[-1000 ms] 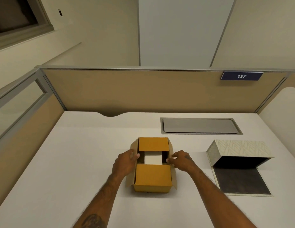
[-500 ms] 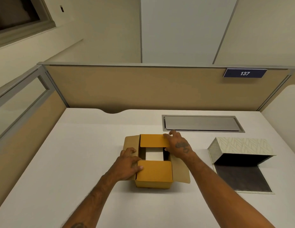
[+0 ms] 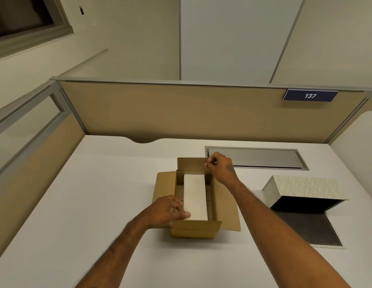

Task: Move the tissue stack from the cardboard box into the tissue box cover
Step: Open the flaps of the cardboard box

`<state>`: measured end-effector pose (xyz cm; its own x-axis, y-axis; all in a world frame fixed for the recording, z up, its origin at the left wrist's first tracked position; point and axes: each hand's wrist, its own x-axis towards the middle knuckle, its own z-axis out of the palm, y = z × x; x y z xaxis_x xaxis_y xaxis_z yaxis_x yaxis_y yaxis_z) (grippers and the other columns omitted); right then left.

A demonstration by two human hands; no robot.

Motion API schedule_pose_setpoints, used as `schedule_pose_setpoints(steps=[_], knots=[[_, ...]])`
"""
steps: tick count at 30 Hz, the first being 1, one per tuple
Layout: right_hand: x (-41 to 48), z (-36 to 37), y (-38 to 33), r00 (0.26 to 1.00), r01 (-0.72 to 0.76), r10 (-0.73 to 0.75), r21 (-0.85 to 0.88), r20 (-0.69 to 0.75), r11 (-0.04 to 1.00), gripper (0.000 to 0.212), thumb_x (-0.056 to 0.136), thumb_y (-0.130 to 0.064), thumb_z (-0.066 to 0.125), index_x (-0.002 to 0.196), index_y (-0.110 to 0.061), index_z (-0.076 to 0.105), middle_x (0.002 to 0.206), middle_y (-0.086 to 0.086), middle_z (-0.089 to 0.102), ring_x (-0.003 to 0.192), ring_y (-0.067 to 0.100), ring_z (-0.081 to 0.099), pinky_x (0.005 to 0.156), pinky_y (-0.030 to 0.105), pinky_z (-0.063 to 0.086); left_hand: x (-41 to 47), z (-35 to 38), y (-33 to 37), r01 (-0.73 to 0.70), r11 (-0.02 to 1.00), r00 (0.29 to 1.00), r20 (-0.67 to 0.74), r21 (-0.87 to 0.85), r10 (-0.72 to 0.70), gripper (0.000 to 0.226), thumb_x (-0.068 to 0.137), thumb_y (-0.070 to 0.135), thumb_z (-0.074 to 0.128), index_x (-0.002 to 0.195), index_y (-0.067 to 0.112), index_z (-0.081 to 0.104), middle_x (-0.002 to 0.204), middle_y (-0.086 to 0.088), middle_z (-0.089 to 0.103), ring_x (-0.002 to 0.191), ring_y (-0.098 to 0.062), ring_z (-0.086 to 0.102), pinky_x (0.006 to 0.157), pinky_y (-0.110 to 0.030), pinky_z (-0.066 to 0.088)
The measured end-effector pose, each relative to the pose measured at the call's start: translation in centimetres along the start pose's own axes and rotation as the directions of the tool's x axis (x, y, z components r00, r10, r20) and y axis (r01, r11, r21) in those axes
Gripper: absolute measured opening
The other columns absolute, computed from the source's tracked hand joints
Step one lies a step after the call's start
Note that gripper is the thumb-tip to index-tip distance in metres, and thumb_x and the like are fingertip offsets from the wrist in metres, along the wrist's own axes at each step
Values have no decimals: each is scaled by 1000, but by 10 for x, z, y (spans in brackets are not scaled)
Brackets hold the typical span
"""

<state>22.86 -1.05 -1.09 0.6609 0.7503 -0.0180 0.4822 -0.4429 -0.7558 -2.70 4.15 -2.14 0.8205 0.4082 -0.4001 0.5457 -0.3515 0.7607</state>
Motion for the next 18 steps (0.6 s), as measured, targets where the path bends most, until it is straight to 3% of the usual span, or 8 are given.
schedule_pose_setpoints(steps=[1,4,6,10,15,18], knots=[[2,1,-1,999,27,-26,-31,23,999,3,88,-15,64,89,-18,63,97,4,69,91,21,66,70,24,51,-1,1,-1,3,997,1000,23,77,-5,52,64,70,70,99,32,74,123,15,56,113,-5,53,102,-38,47],[5,3,-1,991,96,-74,-218,108,971,32,90,-10,57,122,-15,61,126,9,62,111,26,60,92,32,51,-4,6,-5,6,962,999,46,274,-19,78,54,80,68,118,35,65,136,15,44,125,-8,41,107,-38,42],[7,6,3,975,173,-107,-369,193,913,41,92,-10,54,133,-15,53,133,11,58,117,29,57,98,35,48,-5,12,-8,-27,927,1000,23,375,20,87,51,84,66,122,34,62,137,15,44,126,-8,39,107,-35,41],[10,15,18,951,231,-88,-495,295,837,32,97,-21,46,127,-12,50,123,14,61,100,24,60,85,29,49,-6,26,-16,-82,863,989,-63,498,130,76,52,82,65,107,30,66,125,15,49,118,-6,40,99,-30,46],[14,27,28,945,278,-111,-577,308,768,29,96,-16,49,123,-10,59,118,14,65,107,29,62,93,35,52,-4,45,-35,-108,840,965,-148,531,217,53,62,75,65,88,29,61,109,17,51,103,-3,41,87,-22,44],[17,31,29,948,288,-128,-608,293,740,26,95,-10,47,115,-11,64,110,12,69,102,29,63,89,36,53,2,54,-43,-120,817,943,-193,563,271,42,72,69,63,85,30,56,100,16,56,93,-3,41,84,-18,35]])
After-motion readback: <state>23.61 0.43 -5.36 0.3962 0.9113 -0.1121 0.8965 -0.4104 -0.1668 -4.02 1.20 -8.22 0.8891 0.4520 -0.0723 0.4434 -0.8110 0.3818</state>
